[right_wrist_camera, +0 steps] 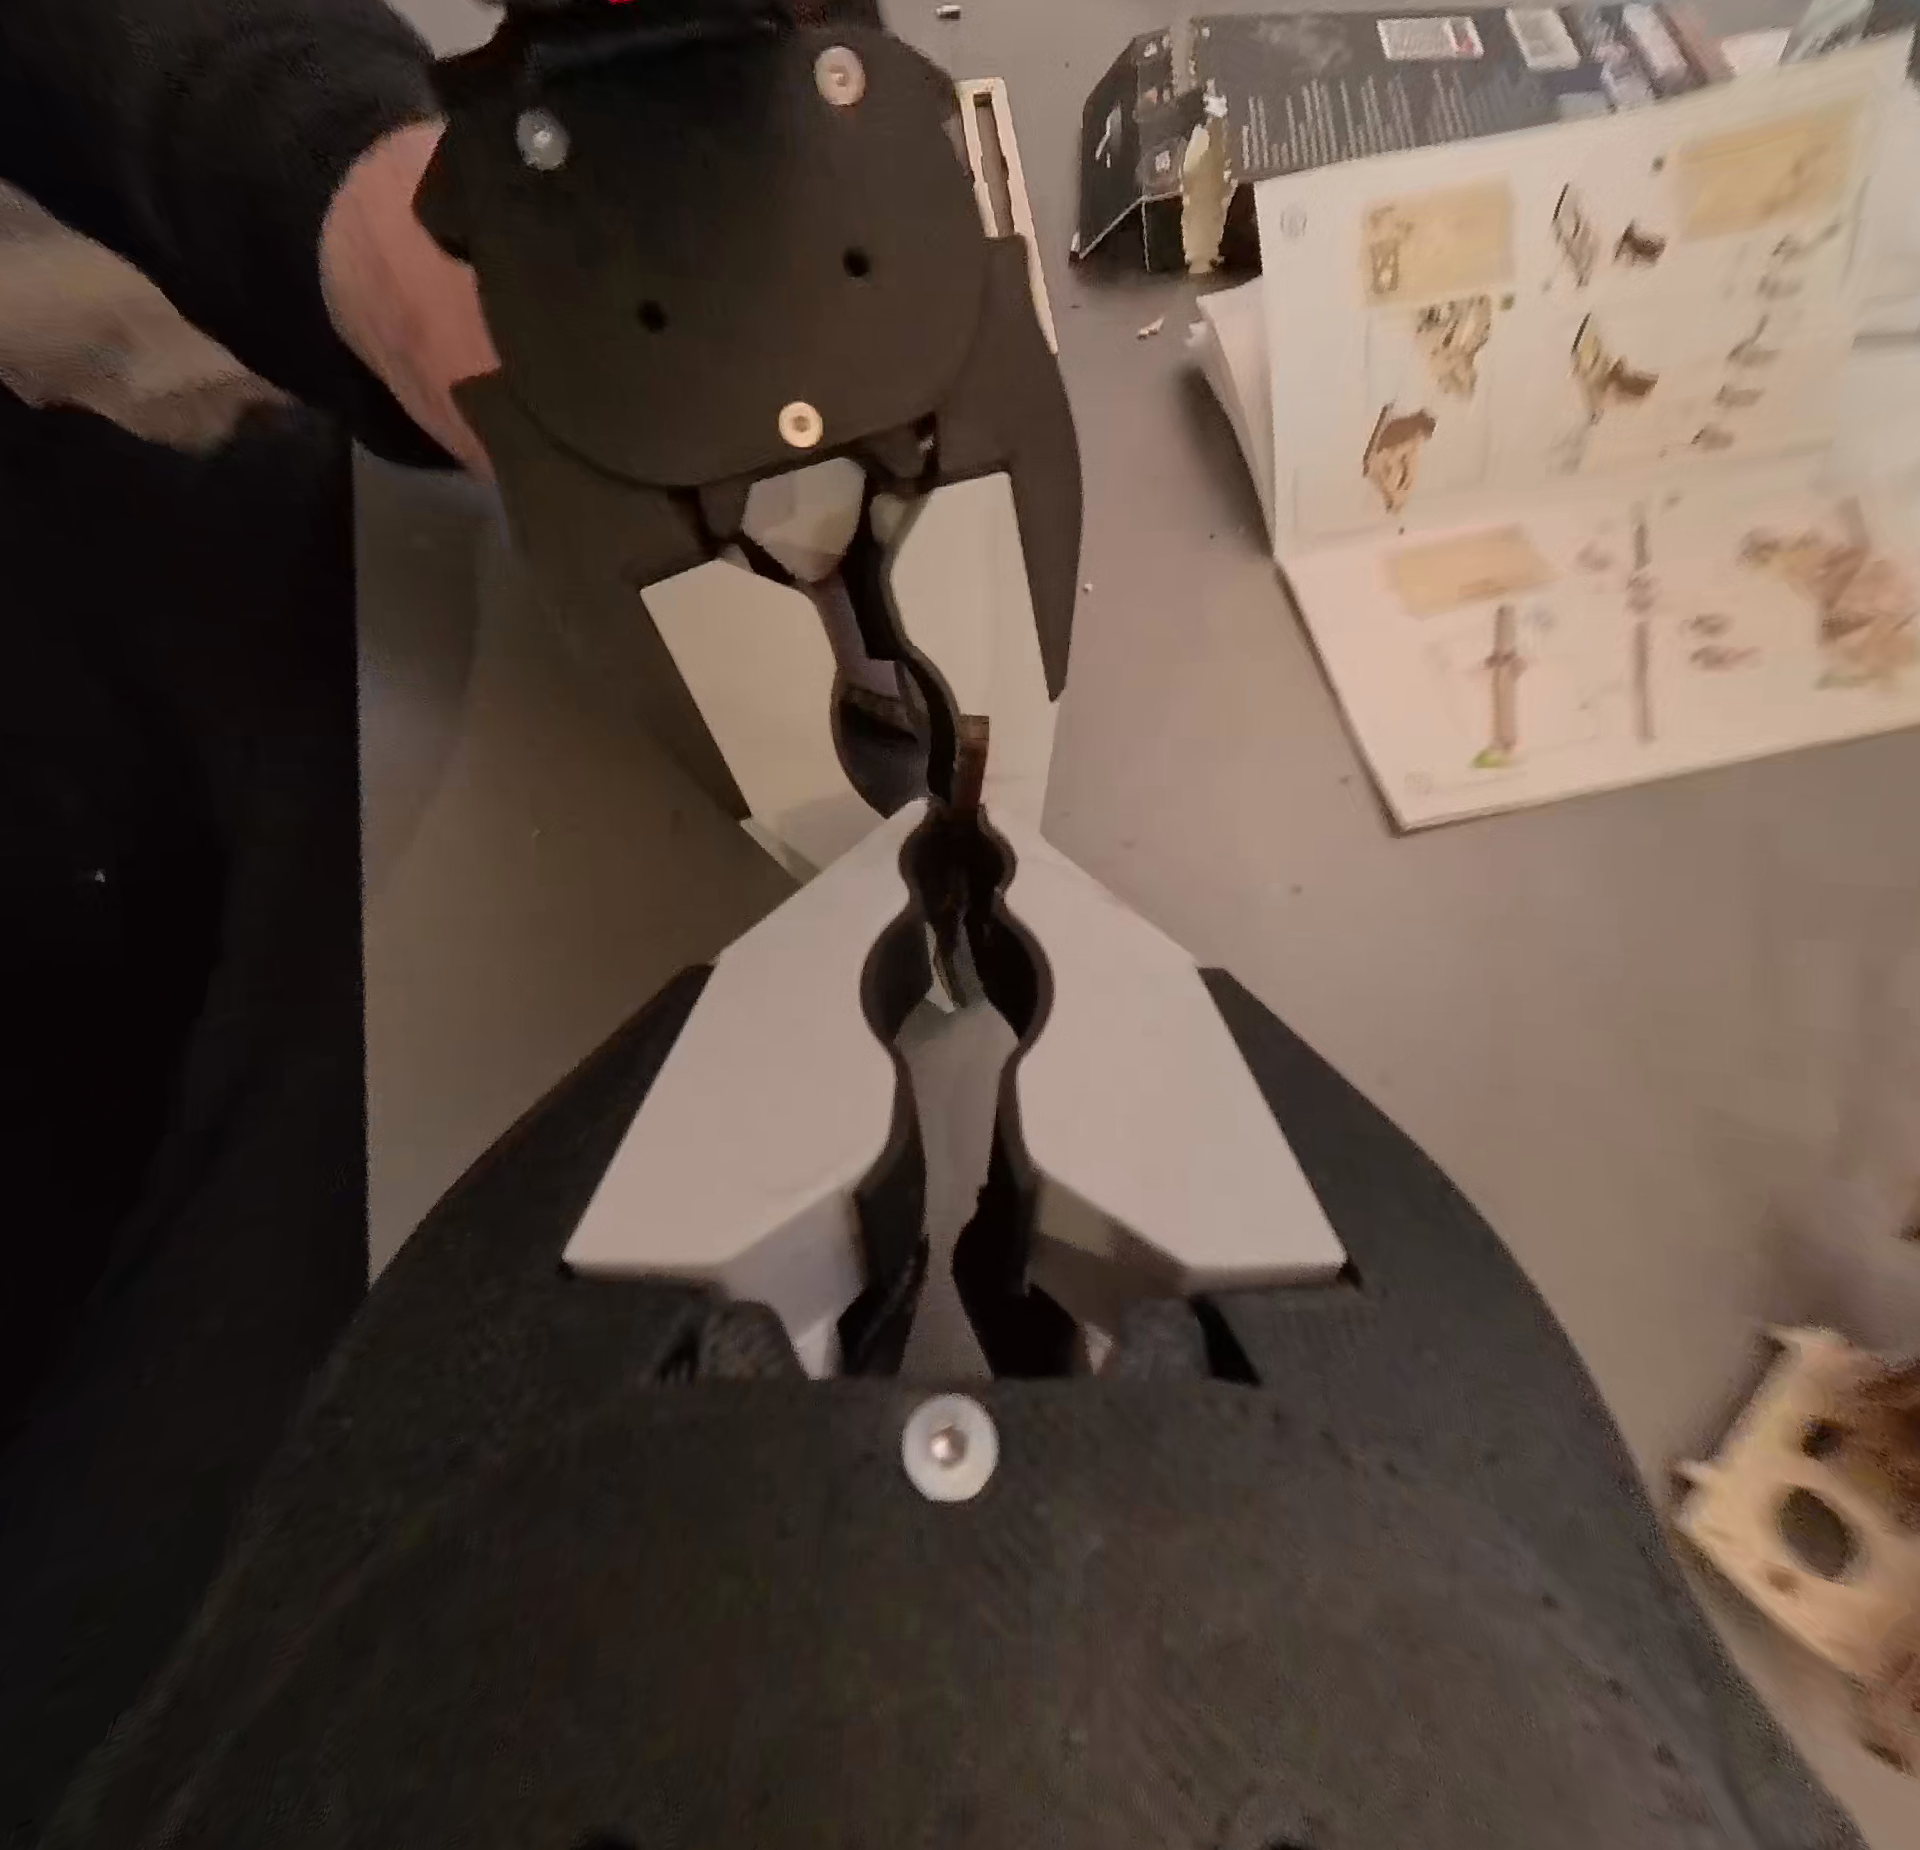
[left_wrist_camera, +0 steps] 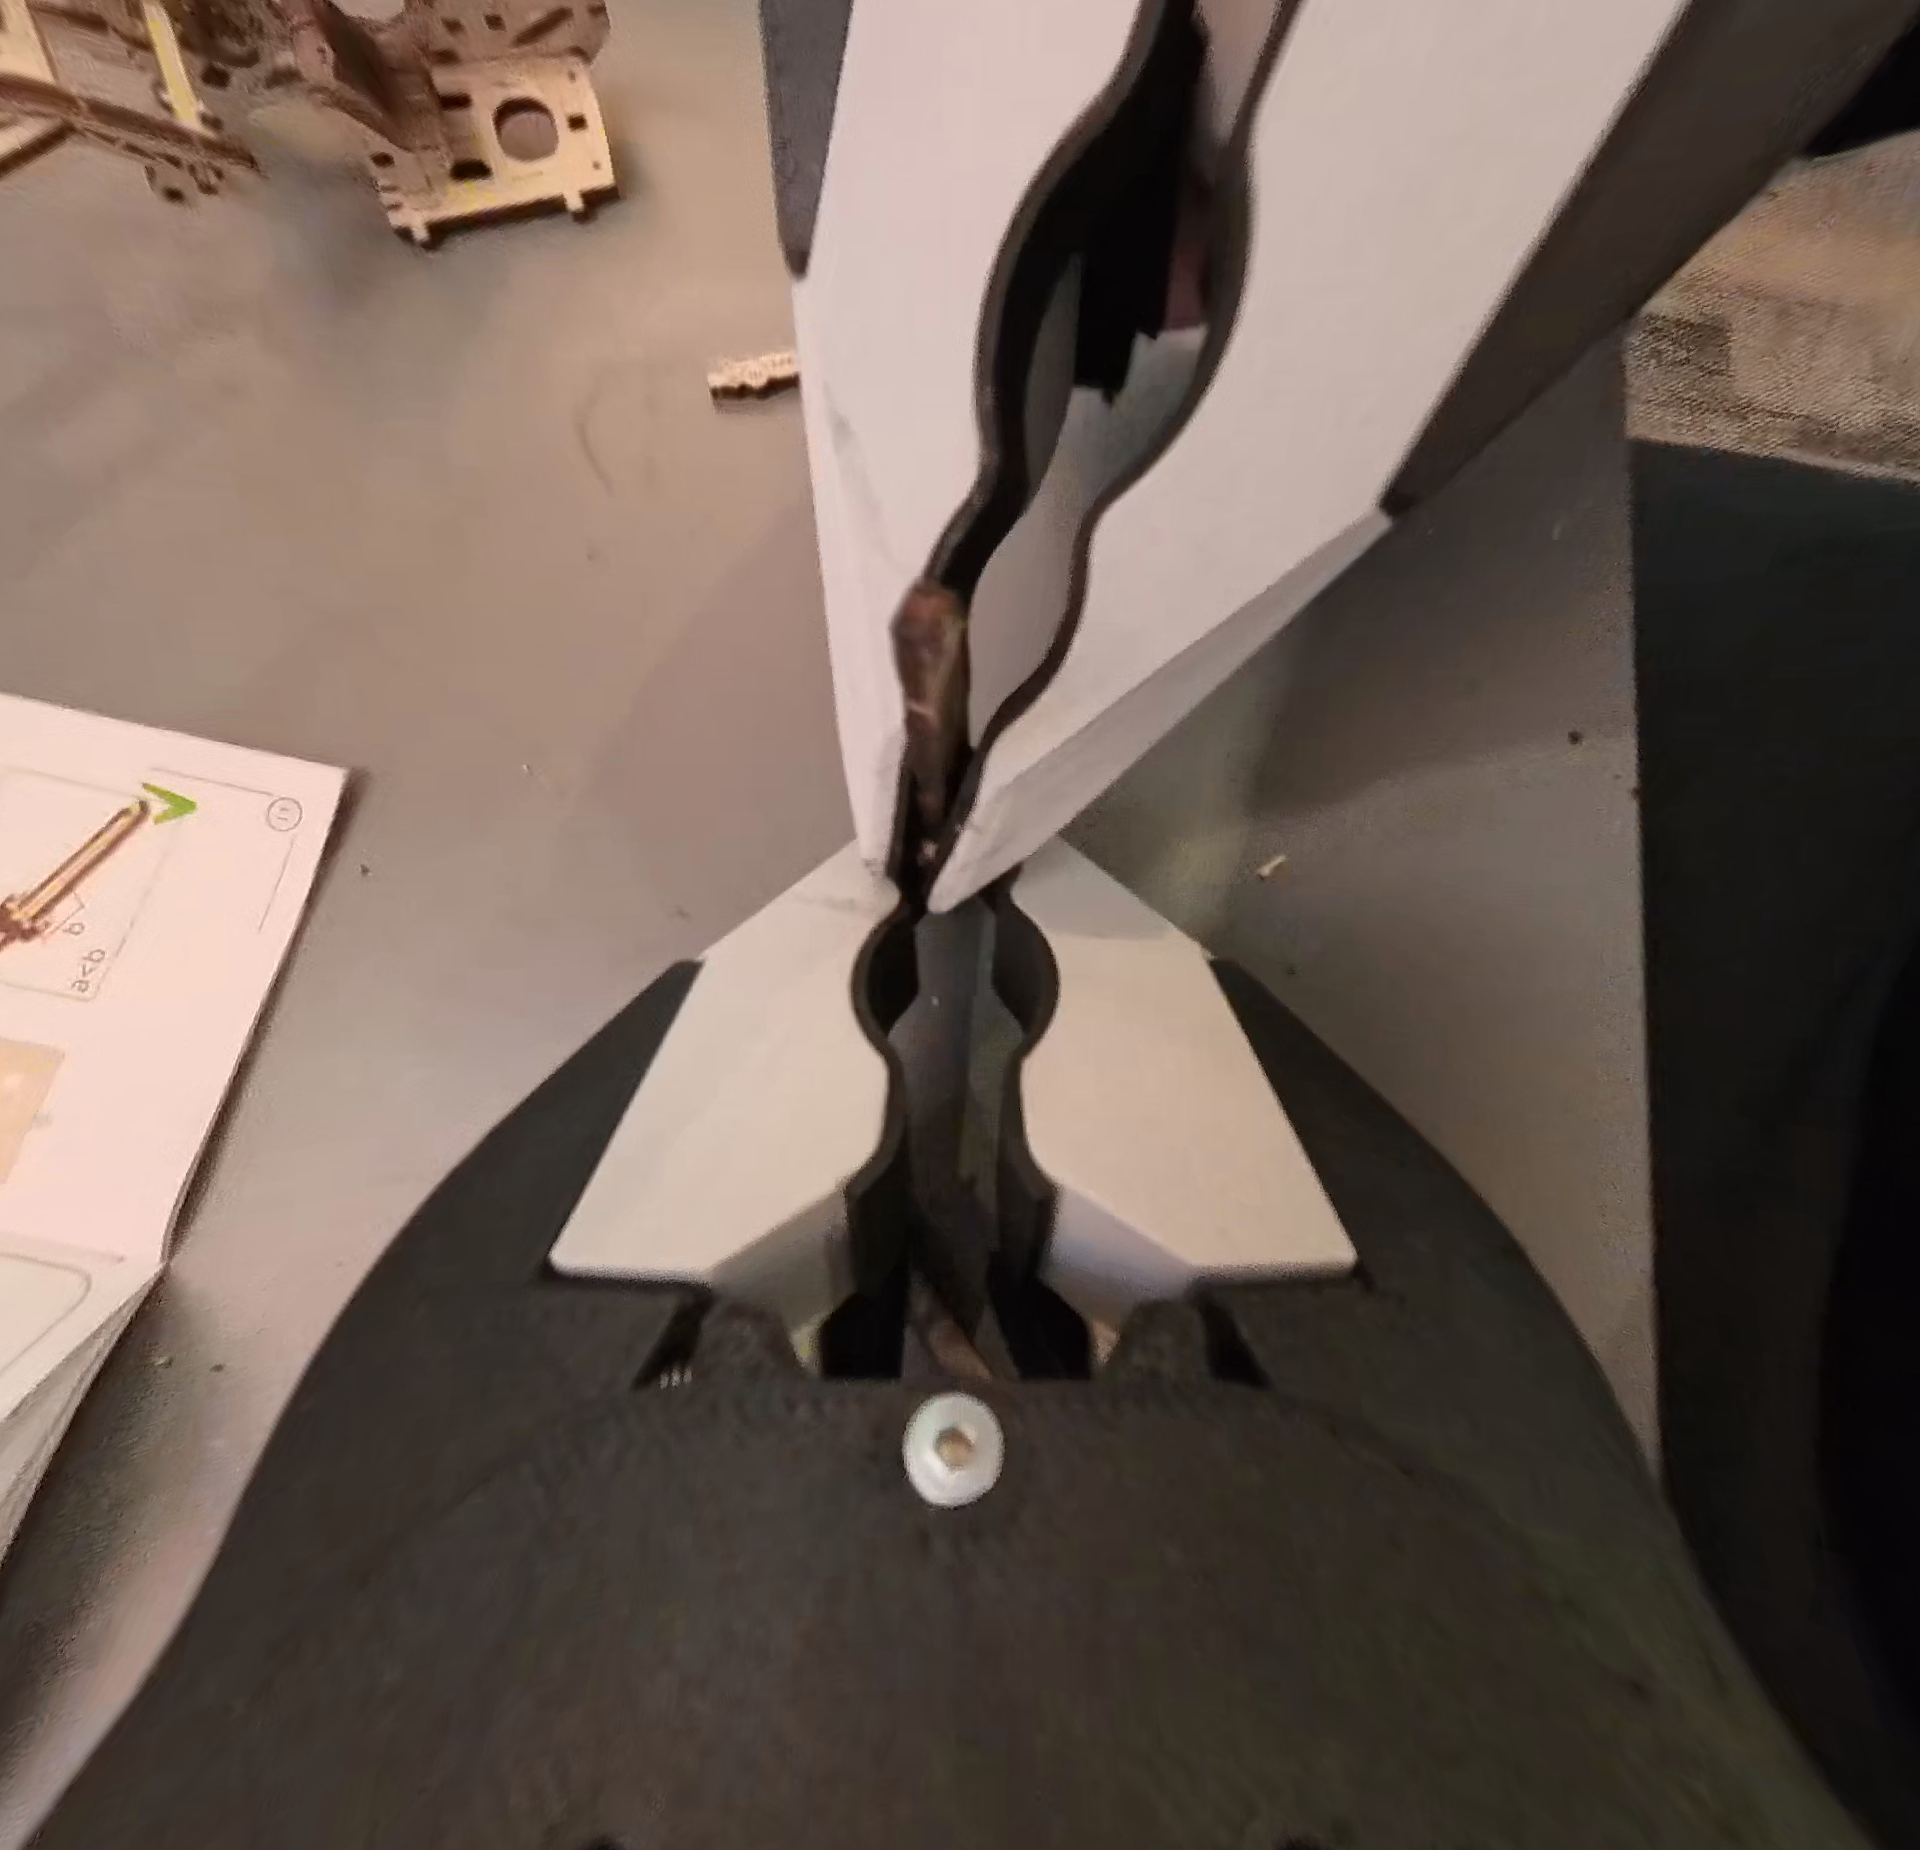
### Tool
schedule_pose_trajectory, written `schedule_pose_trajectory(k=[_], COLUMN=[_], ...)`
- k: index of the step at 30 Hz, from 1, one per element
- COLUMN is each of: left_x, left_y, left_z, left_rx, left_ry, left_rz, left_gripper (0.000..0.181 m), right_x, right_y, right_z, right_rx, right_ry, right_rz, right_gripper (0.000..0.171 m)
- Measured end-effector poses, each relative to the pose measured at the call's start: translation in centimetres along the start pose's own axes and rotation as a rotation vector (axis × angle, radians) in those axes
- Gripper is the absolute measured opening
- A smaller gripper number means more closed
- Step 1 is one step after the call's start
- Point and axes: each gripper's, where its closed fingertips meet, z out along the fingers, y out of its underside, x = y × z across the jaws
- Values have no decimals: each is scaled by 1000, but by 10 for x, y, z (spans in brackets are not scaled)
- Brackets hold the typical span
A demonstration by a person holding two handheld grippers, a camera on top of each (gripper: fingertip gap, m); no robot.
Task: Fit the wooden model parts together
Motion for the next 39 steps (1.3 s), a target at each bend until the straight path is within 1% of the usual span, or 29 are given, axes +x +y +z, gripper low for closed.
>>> schedule_pose_trajectory(k=[1,3,4,6,9,11,12,13,15,16,17,18,19,20,22,23,24,25,26,28,29,30,31,32,34,35,36,37,39], left_x=[-2,-6,-5,-5,-9,-9,-8,-8,-12,-12,-10,-12,-10,-15,-15,-12,-12,-8,-11,-16,-14,-13,-13,-11,-18,-17,-15,-15,-14], left_y=[-7,-15,-3,0,-21,5,2,1,-24,-19,3,0,1,-9,-26,-8,-2,3,-4,-35,-25,3,-2,-2,-22,-18,2,-4,-15], left_z=[-5,-12,-3,3,-15,3,3,0,-16,-14,1,3,2,-8,-18,-6,4,5,-6,-29,-23,-9,-3,-7,-11,-5,2,3,-4], left_rx=[17,28,-26,-19,13,-85,-44,-77,9,-12,-100,-13,-52,-51,-2,-67,-22,-53,-101,-18,-65,-169,-58,-119,-25,-18,-117,-51,-38], left_ry=[-15,-42,-33,-38,-76,-61,-77,-70,-79,-70,-65,-89,-62,-103,-117,-90,-110,-84,-120,-163,-134,-129,-140,-123,-186,-156,-120,-141,-129], left_rz=[9,52,46,11,67,37,48,40,35,23,26,19,-13,22,32,17,31,14,40,67,47,46,48,35,89,47,32,42,60], left_gripper=[5,5,7,6,4,7,6,6,5,5,5,5,6,5,5,5,2,6,5,4,4,11,6,6,5,5,8,7,6], right_x=[0,1,3,5,4,6,6,6,8,9,9,8,8,10,12,10,8,7,8,13,13,13,10,10,12,14,12,13,11], right_y=[-8,-15,-1,1,-23,-2,1,-3,-27,-20,1,3,-2,-14,-27,-11,-3,0,-9,-34,-23,0,3,-1,-24,-16,0,2,-14], right_z=[-4,-9,-2,0,-14,0,2,0,-13,-10,3,5,3,-4,-14,-4,1,2,-4,-21,-14,-1,1,-1,-18,-14,-2,0,-11], right_rx=[4,56,31,44,103,87,68,34,109,107,45,79,60,70,135,89,114,79,60,144,127,82,117,98,152,141,122,123,114], right_ry=[30,49,26,17,73,48,34,55,84,82,78,55,58,100,93,72,66,47,86,112,96,95,67,73,109,101,75,62,94], right_rz=[-41,-22,15,45,-26,9,33,-22,-32,-12,5,38,11,-39,-9,-1,2,31,-24,-21,2,12,48,24,-14,12,35,66,-16], right_gripper=[0,0,0,0,0,0,0,0,0,0,8,1,0,0,0,0,0,1,0,0,0,5,0,0,0,0,2,0,0])
